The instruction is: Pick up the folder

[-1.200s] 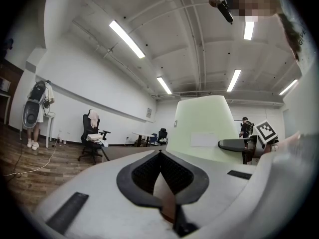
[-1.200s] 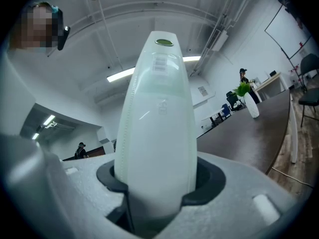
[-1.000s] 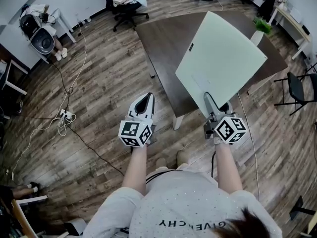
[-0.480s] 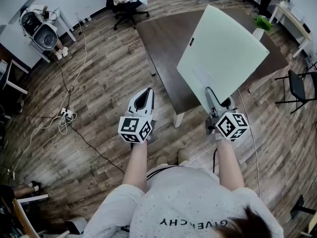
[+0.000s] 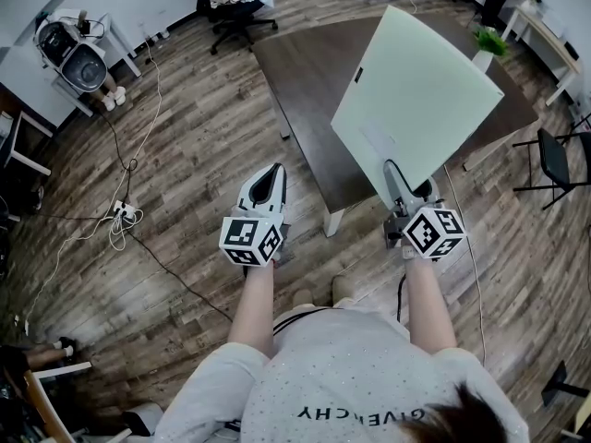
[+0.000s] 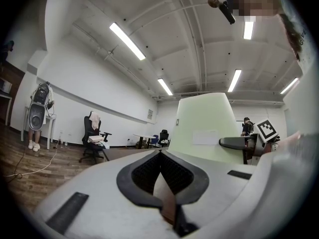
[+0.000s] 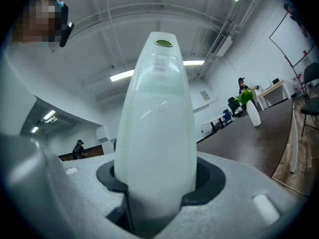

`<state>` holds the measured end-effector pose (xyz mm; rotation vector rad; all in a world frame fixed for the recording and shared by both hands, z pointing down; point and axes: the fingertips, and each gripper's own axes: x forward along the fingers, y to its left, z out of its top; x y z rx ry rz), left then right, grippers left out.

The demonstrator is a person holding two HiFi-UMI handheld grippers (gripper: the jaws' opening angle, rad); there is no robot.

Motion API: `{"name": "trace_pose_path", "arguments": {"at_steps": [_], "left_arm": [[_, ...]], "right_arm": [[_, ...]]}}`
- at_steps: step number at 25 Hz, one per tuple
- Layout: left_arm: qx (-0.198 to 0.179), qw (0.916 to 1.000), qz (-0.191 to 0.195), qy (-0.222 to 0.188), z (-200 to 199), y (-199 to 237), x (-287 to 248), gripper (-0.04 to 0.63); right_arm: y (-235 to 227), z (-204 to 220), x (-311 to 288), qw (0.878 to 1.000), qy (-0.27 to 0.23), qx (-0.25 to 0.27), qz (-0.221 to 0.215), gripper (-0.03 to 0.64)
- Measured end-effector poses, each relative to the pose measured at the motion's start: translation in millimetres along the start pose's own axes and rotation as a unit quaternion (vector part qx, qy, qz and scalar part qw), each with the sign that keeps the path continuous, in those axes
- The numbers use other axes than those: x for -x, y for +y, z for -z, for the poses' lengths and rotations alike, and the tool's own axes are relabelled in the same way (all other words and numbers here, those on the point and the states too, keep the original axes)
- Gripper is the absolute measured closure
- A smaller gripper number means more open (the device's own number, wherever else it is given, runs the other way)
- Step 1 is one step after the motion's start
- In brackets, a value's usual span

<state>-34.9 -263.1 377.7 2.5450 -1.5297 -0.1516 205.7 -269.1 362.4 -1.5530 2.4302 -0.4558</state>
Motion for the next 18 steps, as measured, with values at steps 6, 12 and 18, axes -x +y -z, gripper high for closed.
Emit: {"name": "trace_pose_path", "arguments": {"at_steps": [6, 12, 18], "left_arm": [[0.001, 1.0, 0.002, 0.004, 3, 1, -2, 0.597], [0.002, 0.9999, 0.004, 0.01, 7, 5, -4, 0.597], [0.004, 0.9999, 0.003, 0.015, 10, 11, -14, 0.597]], "right_arm": [[-4, 2, -2, 1.0, 0.003, -0.002, 0.003, 0.364], [-6, 8, -6, 1.0, 0.007, -0.008, 0.006, 0.362], [-12, 11, -15, 1.0, 0.013, -0.009, 0.007, 0.362]]}}
